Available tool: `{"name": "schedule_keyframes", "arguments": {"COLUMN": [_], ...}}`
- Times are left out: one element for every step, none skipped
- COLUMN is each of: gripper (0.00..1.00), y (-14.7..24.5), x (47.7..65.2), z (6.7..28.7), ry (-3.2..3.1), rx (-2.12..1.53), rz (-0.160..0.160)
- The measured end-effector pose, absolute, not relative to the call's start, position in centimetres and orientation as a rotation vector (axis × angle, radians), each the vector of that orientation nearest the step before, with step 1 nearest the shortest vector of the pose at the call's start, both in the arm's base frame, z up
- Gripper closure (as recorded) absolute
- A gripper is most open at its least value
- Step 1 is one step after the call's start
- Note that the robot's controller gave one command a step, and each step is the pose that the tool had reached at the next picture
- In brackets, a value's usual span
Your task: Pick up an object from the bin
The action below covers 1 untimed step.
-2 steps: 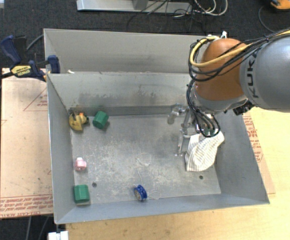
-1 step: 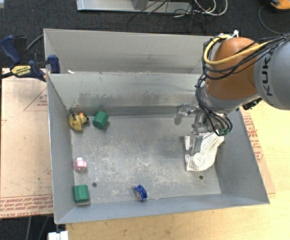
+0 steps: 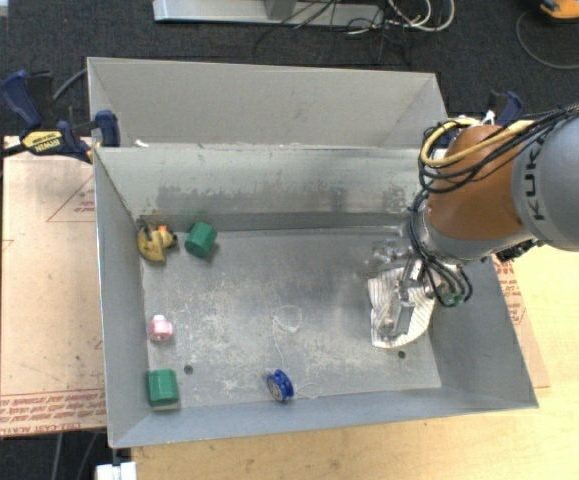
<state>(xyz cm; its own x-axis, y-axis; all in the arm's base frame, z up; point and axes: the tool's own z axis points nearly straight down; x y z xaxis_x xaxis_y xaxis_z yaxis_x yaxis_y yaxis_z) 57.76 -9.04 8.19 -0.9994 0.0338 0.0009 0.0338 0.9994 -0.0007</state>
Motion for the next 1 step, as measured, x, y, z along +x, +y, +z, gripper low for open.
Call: {"name": "schedule_keyframes", "arguments": {"gripper": [0.0], "y": [-12.51], "x": [58.78], "z": [7.06], "ry": [-3.144], "rx": [0.136], "rz": [0.0]}}
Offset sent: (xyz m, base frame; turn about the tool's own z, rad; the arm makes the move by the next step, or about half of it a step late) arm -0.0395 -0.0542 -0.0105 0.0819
